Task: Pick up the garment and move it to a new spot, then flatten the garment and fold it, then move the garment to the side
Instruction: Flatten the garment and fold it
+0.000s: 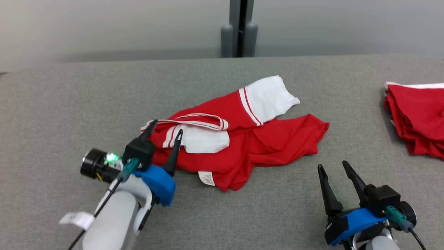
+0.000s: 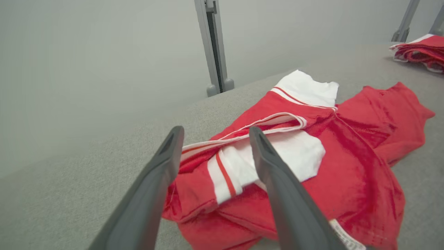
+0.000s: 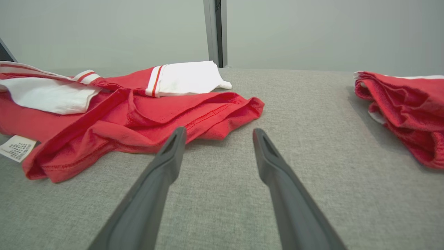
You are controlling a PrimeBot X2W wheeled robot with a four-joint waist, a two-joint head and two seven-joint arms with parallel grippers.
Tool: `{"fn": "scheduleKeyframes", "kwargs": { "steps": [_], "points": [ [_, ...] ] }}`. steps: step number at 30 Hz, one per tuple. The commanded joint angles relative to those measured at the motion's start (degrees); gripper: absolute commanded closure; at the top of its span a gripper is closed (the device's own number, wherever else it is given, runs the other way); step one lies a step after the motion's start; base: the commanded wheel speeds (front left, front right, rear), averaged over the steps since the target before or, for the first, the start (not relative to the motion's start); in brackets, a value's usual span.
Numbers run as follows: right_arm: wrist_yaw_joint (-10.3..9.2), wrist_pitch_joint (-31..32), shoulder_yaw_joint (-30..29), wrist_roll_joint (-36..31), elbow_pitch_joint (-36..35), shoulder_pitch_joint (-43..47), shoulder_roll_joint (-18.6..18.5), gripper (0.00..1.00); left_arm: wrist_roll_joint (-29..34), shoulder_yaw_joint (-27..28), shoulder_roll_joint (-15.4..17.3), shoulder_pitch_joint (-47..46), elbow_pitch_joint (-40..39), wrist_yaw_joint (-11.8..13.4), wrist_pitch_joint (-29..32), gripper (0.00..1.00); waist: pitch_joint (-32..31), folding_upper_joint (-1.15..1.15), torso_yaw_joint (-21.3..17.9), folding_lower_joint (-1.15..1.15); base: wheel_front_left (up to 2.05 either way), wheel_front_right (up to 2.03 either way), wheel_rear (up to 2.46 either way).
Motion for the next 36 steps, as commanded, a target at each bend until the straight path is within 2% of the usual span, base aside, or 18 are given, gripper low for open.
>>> {"fn": "scheduleKeyframes", "kwargs": {
  "steps": [1,8,15,21,22,23,24,29,36],
  "points": [
    [0.01,-0.3,0.1,-0.6,-0.2,-0.9,-0.1,0.00,0.7,-1.0,0.6,-2.6,1.1,-0.4,1.0,0.00,1.1,0.00,-0.2,-0.01,0.00,0.00,0.00],
    [0.01,-0.3,0.5,-0.7,-0.2,-2.8,-0.1,0.00,3.4,-8.8,3.3,-11.8,8.0,-1.6,6.2,0.00,5.1,0.00,-2.2,-0.01,0.00,0.00,0.00],
    [0.01,-0.3,1.0,-0.2,0.0,-4.0,-0.1,0.00,1.7,-15.6,5.6,-16.5,11.5,-1.5,7.6,0.00,6.7,0.00,-3.9,-0.01,0.00,0.00,0.00],
    [0.01,-0.3,1.3,0.3,-0.1,-4.1,-0.1,0.00,-0.7,-17.8,4.8,-19.6,13.3,-1.5,5.6,0.00,7.1,0.00,-5.1,-0.01,0.00,0.00,0.00],
    [0.01,-0.3,1.4,0.4,-0.1,-4.1,-0.1,0.00,-1.3,-18.2,4.3,-20.0,13.6,-1.5,5.6,0.52,7.0,0.00,-5.3,-0.01,0.00,0.00,0.00],
    [0.01,-0.3,1.5,0.5,0.0,-4.0,-0.1,0.00,-2.1,-18.5,3.8,-20.5,13.8,-1.5,5.5,0.79,7.0,0.00,-5.4,-0.01,0.00,0.00,0.00],
    [0.01,-0.3,1.6,0.6,0.1,-4.0,-0.1,0.00,-2.9,-18.9,3.3,-21.0,14.0,-1.5,5.3,1.00,7.0,0.00,-5.5,-0.01,0.00,0.00,0.00],
    [0.01,-0.3,2.2,1.0,0.0,-4.3,-0.1,0.00,-6.2,-18.3,3.1,-24.2,16.1,-1.5,3.8,1.00,7.3,0.00,-6.1,-0.01,0.00,0.00,0.00],
    [0.01,-0.3,2.2,1.5,-0.6,-5.1,-0.1,0.00,-12.3,-9.1,8.1,-31.7,21.9,1.0,1.1,1.00,8.7,0.00,-7.3,-0.01,0.00,0.00,0.00]
  ]
}}
